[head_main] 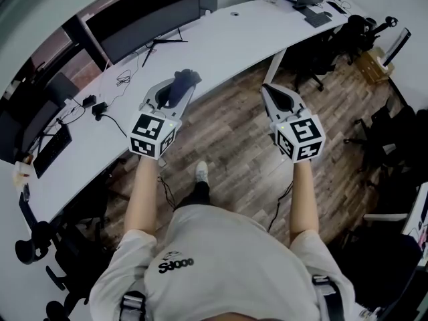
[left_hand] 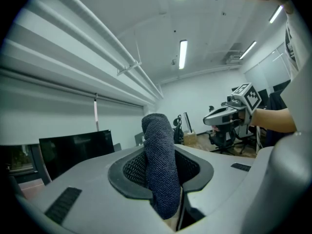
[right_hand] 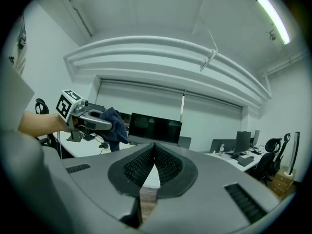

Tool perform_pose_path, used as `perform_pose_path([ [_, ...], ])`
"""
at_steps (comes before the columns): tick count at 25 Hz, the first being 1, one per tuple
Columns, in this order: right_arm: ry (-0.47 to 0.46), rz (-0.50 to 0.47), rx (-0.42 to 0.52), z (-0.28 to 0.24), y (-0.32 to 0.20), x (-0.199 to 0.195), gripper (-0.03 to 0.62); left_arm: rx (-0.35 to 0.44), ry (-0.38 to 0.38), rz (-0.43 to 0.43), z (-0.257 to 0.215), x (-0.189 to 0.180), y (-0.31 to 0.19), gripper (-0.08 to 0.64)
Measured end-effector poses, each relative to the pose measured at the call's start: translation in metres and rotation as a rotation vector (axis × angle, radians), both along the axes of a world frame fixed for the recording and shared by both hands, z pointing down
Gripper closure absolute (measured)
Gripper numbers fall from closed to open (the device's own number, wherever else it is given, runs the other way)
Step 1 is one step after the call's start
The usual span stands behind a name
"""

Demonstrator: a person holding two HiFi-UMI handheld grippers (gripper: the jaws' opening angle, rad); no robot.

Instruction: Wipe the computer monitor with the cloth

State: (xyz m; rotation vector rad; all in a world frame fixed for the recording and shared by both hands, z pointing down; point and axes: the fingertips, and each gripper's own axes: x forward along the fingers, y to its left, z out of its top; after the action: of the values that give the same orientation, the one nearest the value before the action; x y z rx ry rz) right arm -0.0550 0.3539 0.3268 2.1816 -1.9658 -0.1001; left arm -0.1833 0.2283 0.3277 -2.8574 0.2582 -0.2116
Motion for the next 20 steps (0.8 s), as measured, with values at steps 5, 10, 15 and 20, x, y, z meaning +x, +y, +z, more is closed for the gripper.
perform_pose_path([
  [5,-0.023,0.005,0.0,-0.001,-0.036,0.025,0.586,-0.013,-0.007,-0.001,0.001,0.024,-0.035,0.437],
  [10,-0.016,-0.005,-0.006,-0.006,-0.089,0.041,0.586,-0.006,-0.017,-0.025,-0.001,0.042,-0.086,0.439],
  [15,-0.008,0.008,-0.015,-0.013,-0.146,0.062,0.586,-0.028,-0.014,-0.023,-0.005,0.064,-0.146,0.439],
  [20,-0.006,0.029,-0.032,-0.012,-0.204,0.084,0.586,-0.047,-0.008,-0.005,-0.006,0.089,-0.21,0.439],
])
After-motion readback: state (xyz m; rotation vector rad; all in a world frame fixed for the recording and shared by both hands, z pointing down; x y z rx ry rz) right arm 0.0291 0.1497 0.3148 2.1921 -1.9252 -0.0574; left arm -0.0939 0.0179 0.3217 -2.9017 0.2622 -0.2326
